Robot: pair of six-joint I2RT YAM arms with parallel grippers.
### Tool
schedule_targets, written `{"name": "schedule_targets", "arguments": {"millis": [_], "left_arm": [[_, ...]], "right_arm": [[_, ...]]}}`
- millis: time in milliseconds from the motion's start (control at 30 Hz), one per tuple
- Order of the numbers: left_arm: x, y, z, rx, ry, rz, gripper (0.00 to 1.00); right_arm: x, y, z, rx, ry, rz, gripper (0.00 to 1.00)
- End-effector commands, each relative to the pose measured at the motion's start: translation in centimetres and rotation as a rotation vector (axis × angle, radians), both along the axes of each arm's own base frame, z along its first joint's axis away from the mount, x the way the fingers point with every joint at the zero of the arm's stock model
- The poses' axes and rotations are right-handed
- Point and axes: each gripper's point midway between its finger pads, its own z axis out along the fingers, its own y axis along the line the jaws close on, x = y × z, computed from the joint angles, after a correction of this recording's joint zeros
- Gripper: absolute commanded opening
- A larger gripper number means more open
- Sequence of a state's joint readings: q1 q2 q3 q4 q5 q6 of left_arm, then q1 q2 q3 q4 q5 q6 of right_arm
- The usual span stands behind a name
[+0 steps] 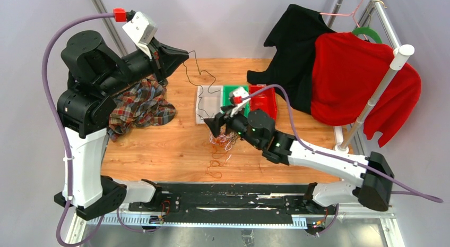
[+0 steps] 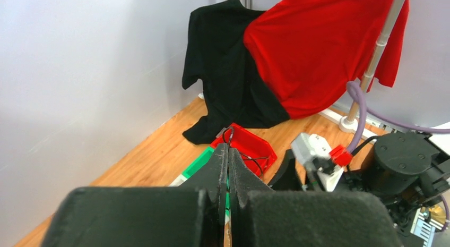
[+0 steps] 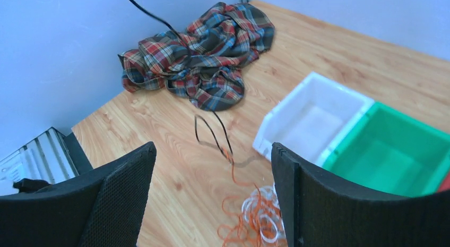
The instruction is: Untangle the cables
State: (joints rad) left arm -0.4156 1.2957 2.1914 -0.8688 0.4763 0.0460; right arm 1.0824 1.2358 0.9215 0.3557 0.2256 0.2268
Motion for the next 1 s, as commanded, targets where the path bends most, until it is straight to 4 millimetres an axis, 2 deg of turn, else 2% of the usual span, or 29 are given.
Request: {"name": "schedule_targets", "arguments": {"millis": [0,133,233,333,433,533,700,800,900,967], "left_arm": [[-1.1,-0.1,1.6,-0.03,-0.037,-0.026,0.0],[-1.7,0.0,2.4,-0.045,-0.053,-0.037,0.0],[-2.4,0.3,3.5,-0.059,-0.083,-0.039,0.0],[-3.2,1.0,5.3,-0.078,-0.14,-0.02,0.0],[-4.0,2.1,7.5,-0.097,-0.22,0.019,0.0],[-3.8,3.3,9.0,-0.101,-0.291,0.087,0.0],[-3.7,5.6,11.9,-0.13,-0.423,0.214,0.0],[-3.7,7.0,14.0,-0.168,-0.5,0.294,0.0],[-3.6,8.0,15.5,-0.203,-0.55,0.349,0.0],[-3.2,7.6,15.2,-0.199,-0.54,0.337,0.0]], "right_arm": [[0.7,3.7,-0.7,-0.082,-0.076,0.069,0.79],[3.0,6.0,-2.9,-0.117,-0.105,0.025,0.77],[4.4,7.1,-6.0,-0.19,-0.061,-0.01,0.73],[4.6,7.3,-9.0,-0.218,-0.018,-0.011,0.7],[4.5,7.0,-12.5,-0.235,0.053,-0.02,0.64],[4.1,6.3,-15.5,-0.251,0.109,-0.031,0.57],[2.8,5.0,-19.2,-0.274,0.191,-0.025,0.23],[2.0,3.6,-21.1,-0.293,0.232,-0.042,0.05],[1.5,2.5,-22.3,-0.292,0.256,-0.057,0.03],[1.1,1.9,-22.8,-0.289,0.27,-0.062,0.04]]}}
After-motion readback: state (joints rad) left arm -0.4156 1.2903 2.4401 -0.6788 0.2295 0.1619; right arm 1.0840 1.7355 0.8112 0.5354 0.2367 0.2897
